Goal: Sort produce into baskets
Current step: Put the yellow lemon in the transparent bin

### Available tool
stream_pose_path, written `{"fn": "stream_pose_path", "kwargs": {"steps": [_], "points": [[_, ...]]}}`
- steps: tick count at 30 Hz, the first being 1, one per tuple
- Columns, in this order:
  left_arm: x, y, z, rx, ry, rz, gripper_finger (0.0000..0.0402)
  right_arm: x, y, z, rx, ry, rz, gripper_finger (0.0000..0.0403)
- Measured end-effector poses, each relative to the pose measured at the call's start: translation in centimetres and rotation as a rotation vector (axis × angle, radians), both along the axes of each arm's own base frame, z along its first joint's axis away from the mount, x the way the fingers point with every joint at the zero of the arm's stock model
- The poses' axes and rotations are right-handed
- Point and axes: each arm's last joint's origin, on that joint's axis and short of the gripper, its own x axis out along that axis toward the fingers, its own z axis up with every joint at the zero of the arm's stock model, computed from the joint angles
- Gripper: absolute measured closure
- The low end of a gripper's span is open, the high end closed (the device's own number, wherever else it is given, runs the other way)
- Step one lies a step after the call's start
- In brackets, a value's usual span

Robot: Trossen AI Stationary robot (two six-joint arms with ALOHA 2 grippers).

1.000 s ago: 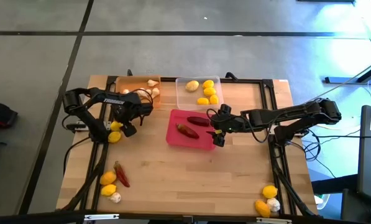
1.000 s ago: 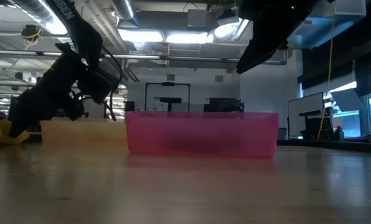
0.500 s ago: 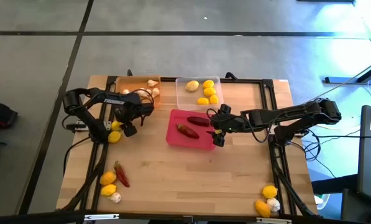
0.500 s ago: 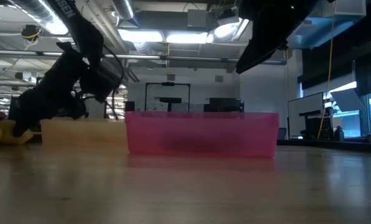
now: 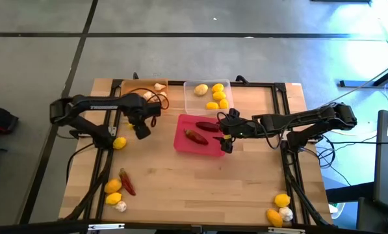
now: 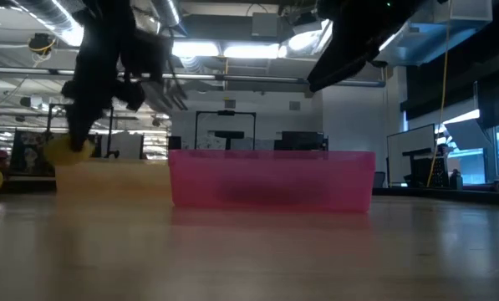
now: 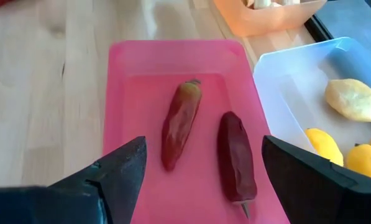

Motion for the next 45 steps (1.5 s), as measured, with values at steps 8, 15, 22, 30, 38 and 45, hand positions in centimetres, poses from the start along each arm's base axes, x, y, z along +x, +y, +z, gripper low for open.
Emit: {"fn": "stream_pose_path", "kwargs": {"steps": [8, 15, 22, 30, 38, 45], "points": [[1.8, -1.5, 2.9, 0.083, -0.286, -0.096, 0.0254, 0.2, 0.2, 0.2, 0.090, -0.038, 0.020, 0.0093], [4.1, -2.4, 4.0, 0.146, -0.531, -0.227, 0.0248, 0.6, 0.3, 0.7, 0.093, -0.101, 0.020, 0.0093], [6.6, -3.4, 5.4, 0.220, -0.792, -0.337, 0.0247, 1.5, 0.3, 1.3, 0.052, -0.201, 0.042, 0.0093], [8.5, -5.4, 7.2, 0.281, -1.028, -0.474, 0.0247, 3.5, 0.5, -0.7, 0.022, -0.192, 0.052, 0.0093], [9.2, -7.3, 8.4, 0.286, -1.173, -0.538, 0.0247, 5.7, 0.6, -1.6, -0.018, -0.297, 0.060, 0.0093], [9.4, -8.4, 8.8, 0.277, -1.232, -0.568, 0.0247, 6.7, 0.8, -1.4, -0.045, -0.403, 0.097, 0.0093]]}}
